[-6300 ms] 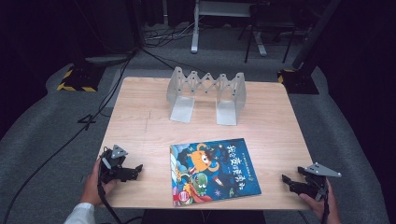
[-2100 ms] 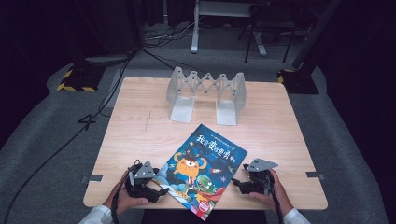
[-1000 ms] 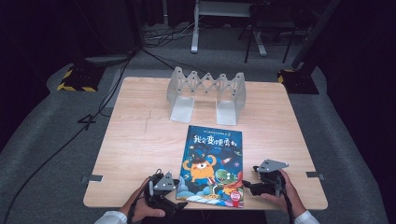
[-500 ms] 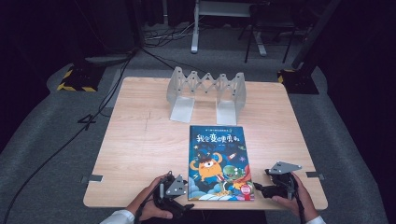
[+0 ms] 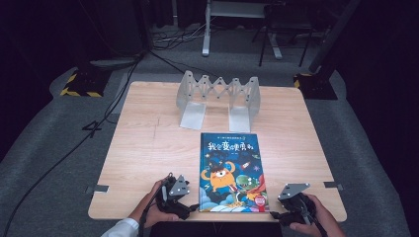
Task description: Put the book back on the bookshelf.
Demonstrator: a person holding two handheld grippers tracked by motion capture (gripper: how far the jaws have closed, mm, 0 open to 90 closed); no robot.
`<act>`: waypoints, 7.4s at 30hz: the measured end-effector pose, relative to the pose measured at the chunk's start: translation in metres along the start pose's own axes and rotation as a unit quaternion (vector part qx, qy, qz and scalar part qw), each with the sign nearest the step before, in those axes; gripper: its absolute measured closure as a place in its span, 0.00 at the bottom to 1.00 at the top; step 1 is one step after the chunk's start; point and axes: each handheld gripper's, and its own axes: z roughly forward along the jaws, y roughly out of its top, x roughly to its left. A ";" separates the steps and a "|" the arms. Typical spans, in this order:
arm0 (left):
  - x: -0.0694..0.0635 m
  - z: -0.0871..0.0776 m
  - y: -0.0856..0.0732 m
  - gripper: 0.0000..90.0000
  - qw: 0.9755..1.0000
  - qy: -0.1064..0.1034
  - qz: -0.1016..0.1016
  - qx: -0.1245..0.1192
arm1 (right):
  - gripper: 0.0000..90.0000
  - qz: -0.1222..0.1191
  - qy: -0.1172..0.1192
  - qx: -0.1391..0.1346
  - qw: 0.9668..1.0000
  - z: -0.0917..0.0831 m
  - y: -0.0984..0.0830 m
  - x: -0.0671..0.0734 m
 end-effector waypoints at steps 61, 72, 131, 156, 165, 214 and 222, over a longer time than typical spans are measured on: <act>0.008 0.001 0.001 0.17 1.000 0.001 0.006 0.001 | 0.52 0.033 0.210 -0.246 0.946 0.025 0.092 -0.084; 0.014 0.001 0.003 0.17 1.000 0.015 -0.010 0.003 | 0.57 -0.005 0.164 -0.302 0.939 0.010 0.084 -0.063; 0.056 -0.022 0.059 0.32 0.968 -0.064 -0.100 -0.221 | 0.72 -0.102 0.072 -0.373 0.920 -0.016 0.067 -0.026; 0.013 -0.027 0.066 0.48 0.984 0.015 0.019 -0.177 | 0.70 -0.073 0.060 -0.380 0.920 -0.009 0.043 -0.024; 0.002 -0.010 0.061 0.62 0.986 -0.009 0.037 -0.161 | 0.67 -0.057 0.037 -0.368 0.927 -0.007 0.026 -0.025; -0.012 0.006 0.075 0.89 0.973 -0.019 0.053 -0.224 | 0.45 0.054 -0.075 -0.364 0.927 -0.018 0.036 -0.047; -0.010 0.004 0.078 0.87 0.969 -0.019 0.051 -0.242 | 0.49 0.065 -0.071 -0.370 0.924 -0.011 0.036 -0.051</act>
